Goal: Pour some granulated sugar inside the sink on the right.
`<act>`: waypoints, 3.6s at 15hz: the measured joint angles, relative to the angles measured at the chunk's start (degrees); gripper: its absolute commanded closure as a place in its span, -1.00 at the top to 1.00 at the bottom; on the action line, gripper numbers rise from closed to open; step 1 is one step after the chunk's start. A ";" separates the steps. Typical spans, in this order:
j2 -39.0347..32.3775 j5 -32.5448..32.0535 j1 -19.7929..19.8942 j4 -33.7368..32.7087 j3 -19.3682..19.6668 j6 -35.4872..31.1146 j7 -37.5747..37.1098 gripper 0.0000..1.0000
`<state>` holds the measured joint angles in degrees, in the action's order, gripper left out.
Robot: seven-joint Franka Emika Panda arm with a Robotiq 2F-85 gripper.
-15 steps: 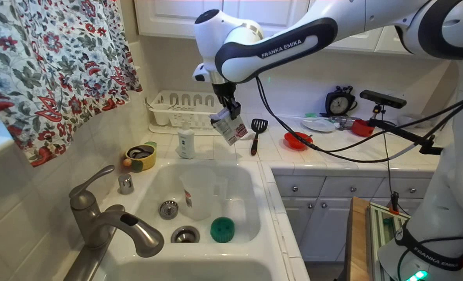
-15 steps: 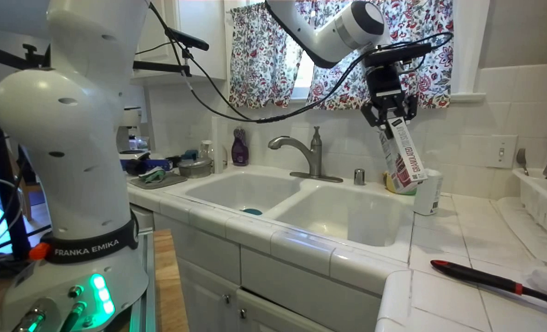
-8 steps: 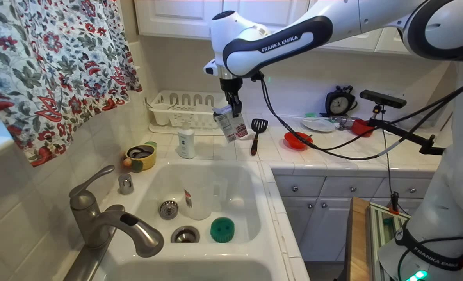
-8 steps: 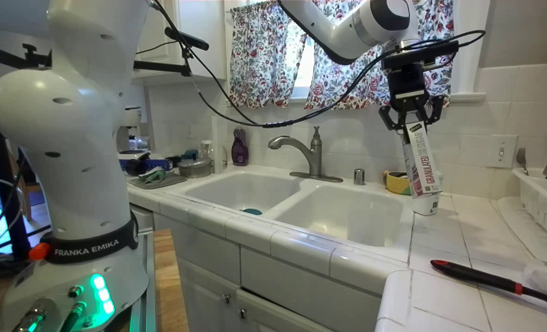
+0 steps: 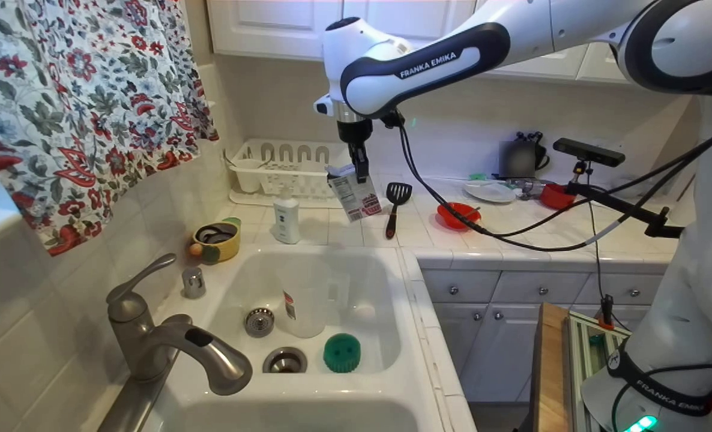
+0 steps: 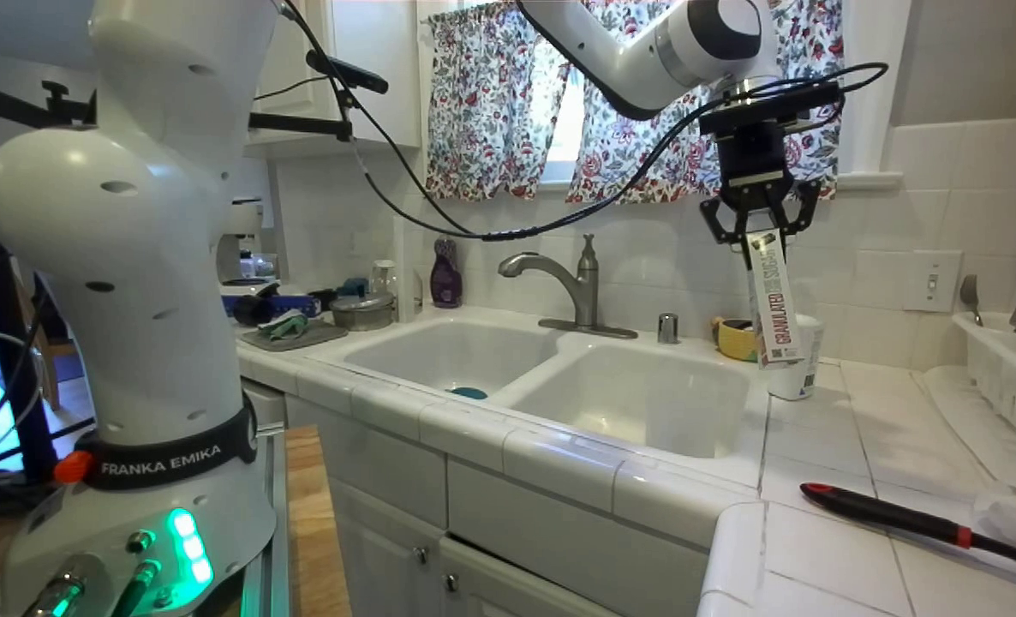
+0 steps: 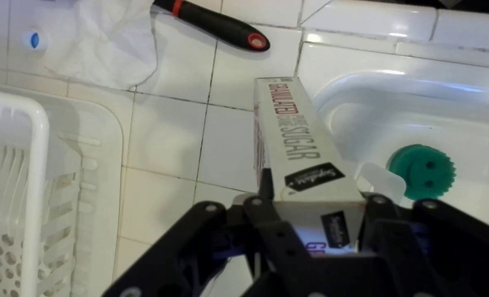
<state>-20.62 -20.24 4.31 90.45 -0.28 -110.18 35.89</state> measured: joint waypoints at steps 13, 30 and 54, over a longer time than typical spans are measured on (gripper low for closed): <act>-6.97 17.57 12.45 -14.16 5.99 10.41 -11.05 -0.81; -18.80 29.30 10.61 -19.89 2.64 -15.23 -18.82 -0.81; -34.03 22.76 10.61 -41.94 3.71 -2.17 -12.98 0.91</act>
<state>-54.65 2.51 14.92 48.51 3.43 -112.35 22.91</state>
